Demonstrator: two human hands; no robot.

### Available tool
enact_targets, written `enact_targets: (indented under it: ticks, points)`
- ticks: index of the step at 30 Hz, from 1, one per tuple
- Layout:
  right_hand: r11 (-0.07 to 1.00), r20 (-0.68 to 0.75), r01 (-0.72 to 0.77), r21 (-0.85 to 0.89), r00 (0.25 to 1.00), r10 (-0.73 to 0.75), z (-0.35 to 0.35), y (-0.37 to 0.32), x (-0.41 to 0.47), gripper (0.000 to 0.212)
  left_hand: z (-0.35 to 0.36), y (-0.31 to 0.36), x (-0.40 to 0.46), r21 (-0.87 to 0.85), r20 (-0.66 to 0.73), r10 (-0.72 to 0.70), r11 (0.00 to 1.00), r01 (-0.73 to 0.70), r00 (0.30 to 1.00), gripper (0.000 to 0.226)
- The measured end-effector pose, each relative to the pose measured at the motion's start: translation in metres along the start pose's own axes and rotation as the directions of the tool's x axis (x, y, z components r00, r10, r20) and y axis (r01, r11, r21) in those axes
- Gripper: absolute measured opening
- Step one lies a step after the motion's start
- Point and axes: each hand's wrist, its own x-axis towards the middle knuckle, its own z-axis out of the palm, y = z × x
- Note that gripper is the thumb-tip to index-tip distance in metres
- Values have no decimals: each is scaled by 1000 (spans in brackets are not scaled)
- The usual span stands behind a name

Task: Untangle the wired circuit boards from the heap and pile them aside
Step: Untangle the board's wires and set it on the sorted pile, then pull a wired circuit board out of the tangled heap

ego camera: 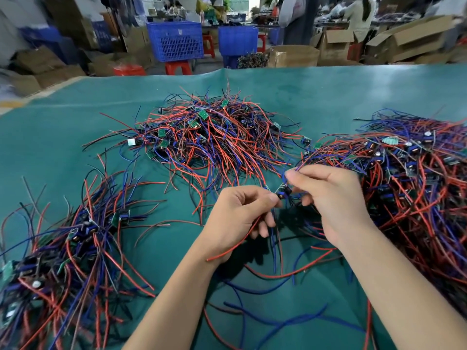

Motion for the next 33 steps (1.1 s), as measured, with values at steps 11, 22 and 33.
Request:
enact_targets:
  ticks: [11,22,33]
  points:
    - [924,-419,325,-204,823,-382,-45,-16,23,13,4,0,-4,49,124,11,999,-18,992,16]
    - [932,84,219,-289,976,-203,-9,-7,4,28,1,2,0,-80,-76,65,994,-71,995,14]
    - [909,50,314,-273,949,-313,-10,-4,5,20,3,9,-5,-88,202,-54,993,73,978,19]
